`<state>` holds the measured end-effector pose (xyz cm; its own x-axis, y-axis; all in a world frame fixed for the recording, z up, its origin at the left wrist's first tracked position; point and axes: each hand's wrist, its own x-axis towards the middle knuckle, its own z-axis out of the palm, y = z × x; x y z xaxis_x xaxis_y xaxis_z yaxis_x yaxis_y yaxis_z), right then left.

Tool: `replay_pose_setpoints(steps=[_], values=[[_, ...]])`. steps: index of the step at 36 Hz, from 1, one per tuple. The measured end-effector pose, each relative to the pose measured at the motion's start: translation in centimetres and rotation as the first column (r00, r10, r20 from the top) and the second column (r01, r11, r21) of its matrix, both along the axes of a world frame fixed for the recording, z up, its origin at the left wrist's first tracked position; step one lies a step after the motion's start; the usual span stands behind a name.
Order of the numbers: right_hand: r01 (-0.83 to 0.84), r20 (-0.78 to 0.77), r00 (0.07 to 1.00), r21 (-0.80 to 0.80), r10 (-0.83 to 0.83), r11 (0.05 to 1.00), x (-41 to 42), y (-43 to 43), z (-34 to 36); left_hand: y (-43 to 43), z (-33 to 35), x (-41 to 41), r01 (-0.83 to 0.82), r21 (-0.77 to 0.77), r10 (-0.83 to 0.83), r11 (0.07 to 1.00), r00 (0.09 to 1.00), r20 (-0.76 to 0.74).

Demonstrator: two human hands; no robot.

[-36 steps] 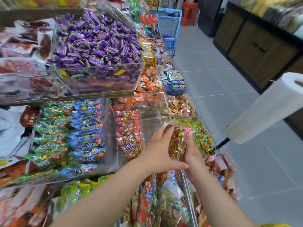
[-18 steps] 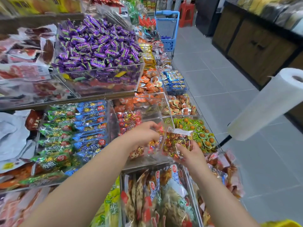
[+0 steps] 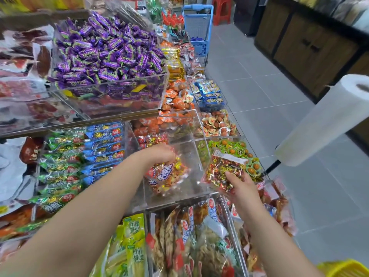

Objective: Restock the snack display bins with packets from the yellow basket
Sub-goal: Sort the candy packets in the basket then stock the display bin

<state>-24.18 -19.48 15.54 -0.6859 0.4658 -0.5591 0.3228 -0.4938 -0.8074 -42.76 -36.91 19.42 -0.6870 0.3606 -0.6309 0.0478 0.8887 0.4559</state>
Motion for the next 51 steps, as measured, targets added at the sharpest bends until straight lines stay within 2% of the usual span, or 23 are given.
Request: replay_pose_setpoints(steps=[3, 6, 8, 12, 17, 21, 26, 28, 31, 33, 36, 42, 47, 51], values=[[0.001, -0.002, 1.0, 0.023, -0.001, 1.0, 0.0, -0.1, -0.4, 0.1, -2.0, 0.4, 0.26, -0.155, -0.272, 0.953, 0.96, -0.064], [-0.016, 0.0, 1.0, 0.047, 0.016, 0.999, 0.0, -0.3, -0.7, 0.1, -5.2, 1.6, 0.38, -0.275, -0.398, 0.883, 0.917, -0.01], [-0.037, -0.002, 0.999, 0.069, 0.038, 0.997, 0.0, -0.5, -0.9, -0.3, -7.2, 2.5, 0.343, -0.323, -0.371, 0.882, 0.928, -0.027], [-0.016, 0.013, 1.0, 0.091, 0.015, 0.996, 0.3, -0.2, -1.1, -0.7, -9.2, 3.3, 0.16, -0.341, -0.244, 0.926, 0.945, -0.219], [-0.015, 0.013, 1.0, 0.09, 0.014, 0.996, 0.1, -0.1, -1.4, -0.6, -9.6, 2.8, 0.223, -0.525, -0.417, 0.821, 0.863, -0.285], [-0.017, 0.011, 1.0, 0.064, 0.016, 0.998, -0.3, -0.3, -1.9, -1.4, -9.9, 2.1, 0.153, -0.558, -0.44, 0.815, 0.79, -0.426], [0.002, 0.009, 1.0, 0.051, -0.002, 0.999, -0.7, -0.4, -1.7, -1.3, -9.3, 1.0, 0.202, -0.589, -0.536, 0.782, 0.7, -0.471], [0.01, 0.006, 1.0, 0.048, -0.01, 0.999, -0.8, -0.4, -1.5, -1.2, -9.4, 1.3, 0.306, -0.627, -0.647, 0.716, 0.629, -0.432], [0.007, 0.02, 1.0, 0.054, -0.008, 0.998, -0.7, -0.5, -1.2, -1.0, -10.0, 1.8, 0.496, -0.732, -0.861, 0.467, 0.445, -0.247], [0.008, 0.022, 1.0, 0.046, -0.009, 0.999, -0.6, -0.6, -1.3, -0.9, -10.2, 1.7, 0.518, -0.78, -0.904, 0.35, 0.407, -0.135], [-0.026, 0.015, 1.0, 0.041, 0.025, 0.999, -0.6, -0.5, -1.1, -0.5, -9.9, 1.7, 0.483, -0.839, -0.921, 0.25, 0.386, -0.052], [-0.067, -0.024, 0.997, 0.007, 0.067, 0.998, -0.5, -0.2, -0.9, -0.2, -9.8, 1.7, 0.366, -0.905, -0.909, 0.216, 0.413, -0.05], [-0.058, -0.051, 0.997, -0.035, 0.056, 0.998, -0.5, -0.2, -0.6, -0.2, -10.3, 1.6, 0.444, -0.871, -0.937, 0.208, 0.346, -0.048], [-0.055, -0.094, 0.994, -0.085, 0.047, 0.995, -0.6, -0.7, 0.0, -0.7, -9.7, 2.2, 0.471, -0.852, -0.939, 0.228, 0.337, -0.065]])
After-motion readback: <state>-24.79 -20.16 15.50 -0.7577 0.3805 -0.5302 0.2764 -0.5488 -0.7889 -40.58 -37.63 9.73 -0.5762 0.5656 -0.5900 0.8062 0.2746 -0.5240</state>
